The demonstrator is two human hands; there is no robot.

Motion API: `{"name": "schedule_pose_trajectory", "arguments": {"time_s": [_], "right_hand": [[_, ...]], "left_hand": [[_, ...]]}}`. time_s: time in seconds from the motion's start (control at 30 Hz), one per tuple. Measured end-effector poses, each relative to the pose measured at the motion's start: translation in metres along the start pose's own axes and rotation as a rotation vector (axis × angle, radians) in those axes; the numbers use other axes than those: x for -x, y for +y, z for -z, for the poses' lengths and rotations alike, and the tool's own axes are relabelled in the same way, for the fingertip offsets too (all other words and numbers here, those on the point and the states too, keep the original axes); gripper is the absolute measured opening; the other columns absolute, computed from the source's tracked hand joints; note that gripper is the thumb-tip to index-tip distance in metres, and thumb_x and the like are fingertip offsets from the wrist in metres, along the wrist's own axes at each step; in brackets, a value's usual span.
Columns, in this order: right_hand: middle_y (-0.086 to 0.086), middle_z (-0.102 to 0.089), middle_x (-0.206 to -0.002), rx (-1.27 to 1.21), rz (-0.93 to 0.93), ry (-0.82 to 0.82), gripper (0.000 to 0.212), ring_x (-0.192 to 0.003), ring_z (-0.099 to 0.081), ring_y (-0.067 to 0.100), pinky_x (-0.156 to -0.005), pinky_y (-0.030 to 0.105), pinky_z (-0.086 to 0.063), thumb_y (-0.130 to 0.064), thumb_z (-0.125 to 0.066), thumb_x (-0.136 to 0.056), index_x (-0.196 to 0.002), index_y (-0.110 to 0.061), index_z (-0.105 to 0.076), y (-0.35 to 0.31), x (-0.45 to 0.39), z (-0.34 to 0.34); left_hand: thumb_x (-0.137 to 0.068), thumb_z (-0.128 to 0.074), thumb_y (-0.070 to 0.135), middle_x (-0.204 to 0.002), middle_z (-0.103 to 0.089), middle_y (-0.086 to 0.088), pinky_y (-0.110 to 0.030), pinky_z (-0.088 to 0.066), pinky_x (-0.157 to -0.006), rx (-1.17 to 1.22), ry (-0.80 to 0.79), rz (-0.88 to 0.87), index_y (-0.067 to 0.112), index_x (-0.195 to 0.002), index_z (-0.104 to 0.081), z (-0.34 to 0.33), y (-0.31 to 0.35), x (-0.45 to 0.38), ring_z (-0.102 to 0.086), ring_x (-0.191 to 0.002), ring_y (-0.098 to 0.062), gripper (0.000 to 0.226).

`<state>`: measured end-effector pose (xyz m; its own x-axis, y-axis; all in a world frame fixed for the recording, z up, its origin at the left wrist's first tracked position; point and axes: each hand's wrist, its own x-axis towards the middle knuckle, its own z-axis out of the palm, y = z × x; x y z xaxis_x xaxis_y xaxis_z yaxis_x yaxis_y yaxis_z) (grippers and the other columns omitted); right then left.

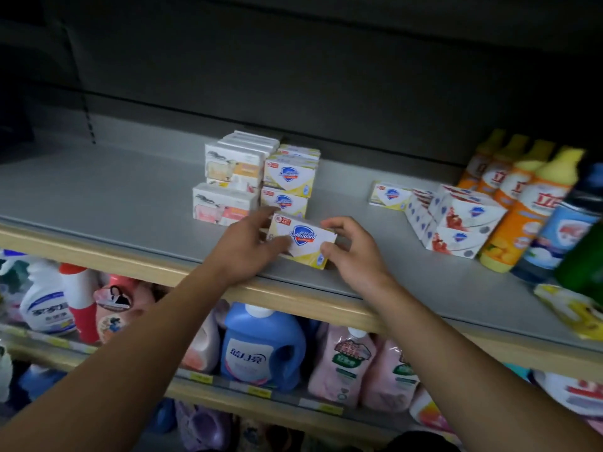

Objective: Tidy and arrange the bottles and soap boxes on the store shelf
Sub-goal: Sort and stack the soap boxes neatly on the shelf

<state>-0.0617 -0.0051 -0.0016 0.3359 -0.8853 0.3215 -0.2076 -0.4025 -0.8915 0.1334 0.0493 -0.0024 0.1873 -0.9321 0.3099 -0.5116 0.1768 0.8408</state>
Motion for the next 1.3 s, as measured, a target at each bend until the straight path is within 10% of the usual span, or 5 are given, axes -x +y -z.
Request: {"name": "schedule_pose_trajectory", "arguments": {"time_s": [0.37, 0.6, 0.73, 0.97, 1.3], "right_hand": [[-0.015, -0.052, -0.134, -0.035, 0.004, -0.018, 0.075, -0.102, -0.068, 0.011, -0.085, 0.022, -0.055, 0.006, -0.069, -0.084, -0.144, -0.028, -0.041, 0.020, 0.035, 0.092], [-0.016, -0.061, -0.120, -0.138, 0.014, 0.058, 0.053, -0.091, -0.068, 0.005, -0.081, 0.022, -0.055, -0.001, -0.067, -0.088, -0.129, -0.033, -0.057, 0.036, 0.034, 0.097], [0.006, -0.066, -0.090, -0.404, -0.095, 0.115, 0.012, -0.067, -0.063, 0.020, -0.064, 0.030, -0.052, -0.014, -0.059, -0.096, -0.106, -0.015, -0.066, 0.034, 0.032, 0.097], [0.005, -0.071, -0.072, -0.293, -0.199, 0.158, 0.043, -0.055, -0.062, 0.019, -0.050, 0.027, -0.051, -0.048, -0.053, -0.096, -0.100, -0.009, -0.067, 0.032, 0.029, 0.097], [-0.005, -0.066, -0.113, -0.251, -0.101, 0.132, 0.035, -0.096, -0.069, 0.011, -0.066, 0.026, -0.054, -0.037, -0.068, -0.077, -0.112, -0.039, -0.063, 0.042, 0.027, 0.095]], "left_hand": [[-0.086, -0.071, 0.015, -0.100, -0.073, -0.018, -0.036, -0.060, -0.062, 0.625, -0.103, 0.219, 0.015, -0.121, -0.060, -0.094, 0.051, -0.017, -0.066, -0.069, -0.029, 0.037], [-0.086, -0.066, 0.029, -0.087, -0.074, -0.009, -0.030, -0.059, -0.059, 0.621, -0.193, 0.124, 0.023, -0.090, -0.074, -0.090, 0.040, -0.014, -0.069, -0.068, -0.024, 0.011], [-0.080, -0.067, 0.051, -0.065, -0.067, -0.017, -0.028, -0.053, -0.050, 0.585, -0.210, 0.127, 0.016, -0.080, -0.069, -0.090, 0.044, -0.011, -0.063, -0.052, -0.024, 0.035], [-0.066, -0.048, 0.080, -0.053, -0.062, -0.016, -0.024, -0.044, -0.041, 0.356, -0.089, 0.194, 0.006, -0.086, -0.066, -0.096, 0.050, -0.012, -0.058, -0.043, -0.022, 0.078], [-0.092, -0.062, 0.032, -0.090, -0.070, -0.024, -0.029, -0.055, -0.050, 0.504, -0.104, 0.096, 0.013, -0.105, -0.066, -0.098, 0.048, -0.008, -0.062, -0.056, -0.026, 0.023]]}}
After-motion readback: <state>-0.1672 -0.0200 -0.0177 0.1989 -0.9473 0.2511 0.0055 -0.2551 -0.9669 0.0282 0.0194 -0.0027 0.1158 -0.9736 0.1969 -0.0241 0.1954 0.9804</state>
